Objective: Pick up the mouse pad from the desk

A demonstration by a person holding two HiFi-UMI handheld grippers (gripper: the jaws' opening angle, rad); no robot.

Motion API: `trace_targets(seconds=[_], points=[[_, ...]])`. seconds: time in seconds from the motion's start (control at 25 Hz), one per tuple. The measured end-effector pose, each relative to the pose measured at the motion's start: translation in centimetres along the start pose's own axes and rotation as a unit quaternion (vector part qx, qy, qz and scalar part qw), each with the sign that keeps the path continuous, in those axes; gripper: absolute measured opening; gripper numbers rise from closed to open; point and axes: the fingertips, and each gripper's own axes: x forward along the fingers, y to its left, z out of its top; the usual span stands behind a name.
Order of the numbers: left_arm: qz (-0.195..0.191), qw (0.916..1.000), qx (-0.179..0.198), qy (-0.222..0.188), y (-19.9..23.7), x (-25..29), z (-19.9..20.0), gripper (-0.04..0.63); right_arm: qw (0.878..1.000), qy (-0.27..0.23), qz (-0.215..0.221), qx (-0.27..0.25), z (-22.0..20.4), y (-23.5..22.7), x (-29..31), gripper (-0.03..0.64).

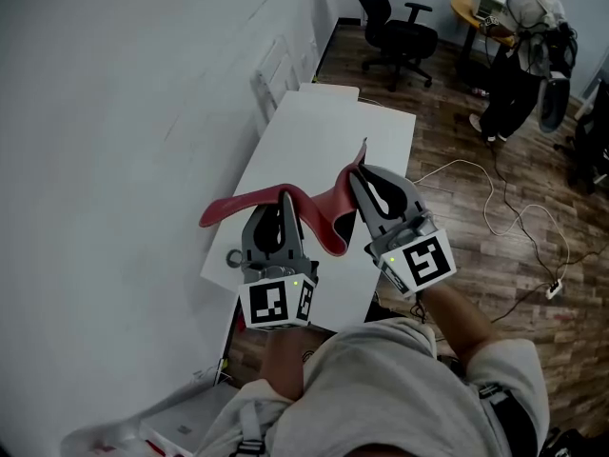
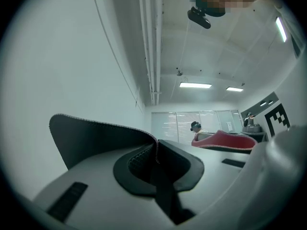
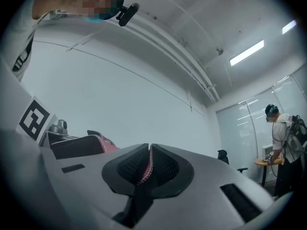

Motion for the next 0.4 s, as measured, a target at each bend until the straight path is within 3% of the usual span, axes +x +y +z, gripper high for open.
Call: trace_targets(seconds=[0.4], points=[[-0.004,1.0000,-0.002,0.007,0.56,-0.19,0.37,0.029,1.000,0.005,-0.004,-0.020,0.61,-0.32,0.26,0.052]])
